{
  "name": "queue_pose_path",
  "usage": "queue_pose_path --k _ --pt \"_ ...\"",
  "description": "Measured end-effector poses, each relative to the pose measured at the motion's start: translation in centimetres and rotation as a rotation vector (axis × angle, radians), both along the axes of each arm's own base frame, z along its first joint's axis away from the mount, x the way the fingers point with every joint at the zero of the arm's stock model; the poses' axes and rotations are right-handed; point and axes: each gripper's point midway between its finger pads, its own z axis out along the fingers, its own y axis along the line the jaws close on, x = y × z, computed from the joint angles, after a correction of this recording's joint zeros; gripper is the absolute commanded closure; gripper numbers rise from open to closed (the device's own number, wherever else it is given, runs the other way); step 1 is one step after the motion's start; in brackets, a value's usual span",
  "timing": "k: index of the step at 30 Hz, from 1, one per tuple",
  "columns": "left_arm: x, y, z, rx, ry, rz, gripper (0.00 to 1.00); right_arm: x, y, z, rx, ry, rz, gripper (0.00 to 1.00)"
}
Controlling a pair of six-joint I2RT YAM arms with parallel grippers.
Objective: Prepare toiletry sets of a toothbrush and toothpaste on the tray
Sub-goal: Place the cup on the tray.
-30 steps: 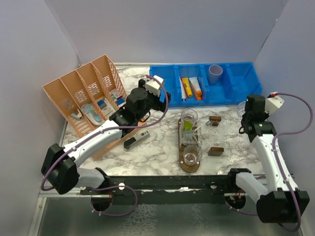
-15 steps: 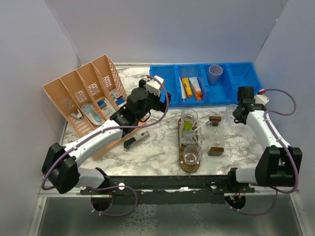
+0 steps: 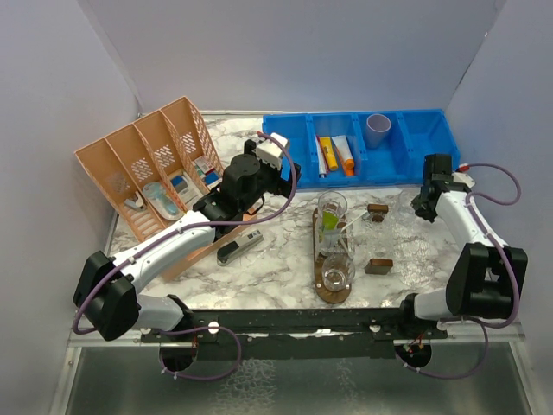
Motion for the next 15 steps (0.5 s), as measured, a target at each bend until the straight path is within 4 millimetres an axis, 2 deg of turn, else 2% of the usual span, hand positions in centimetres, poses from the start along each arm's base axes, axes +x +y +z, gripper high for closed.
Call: queue_pose_path --k 6,12,15 --pt "0.0 0.0 0.0 0.0 0.0 0.0 0.02 -0.2 0.04 -0.61 0.004 0.016 -0.003 0.92" --pt "-0.05 -0.07 0.0 -0.002 0.001 -0.004 0.02 -0.18 0.01 -0.54 0.003 0.013 -0.006 0.58" --pt "-0.06 -0.09 0.0 -0.002 0.001 -0.006 0.02 -0.19 -0.05 0.01 -0.004 -0.002 0.0 0.45"
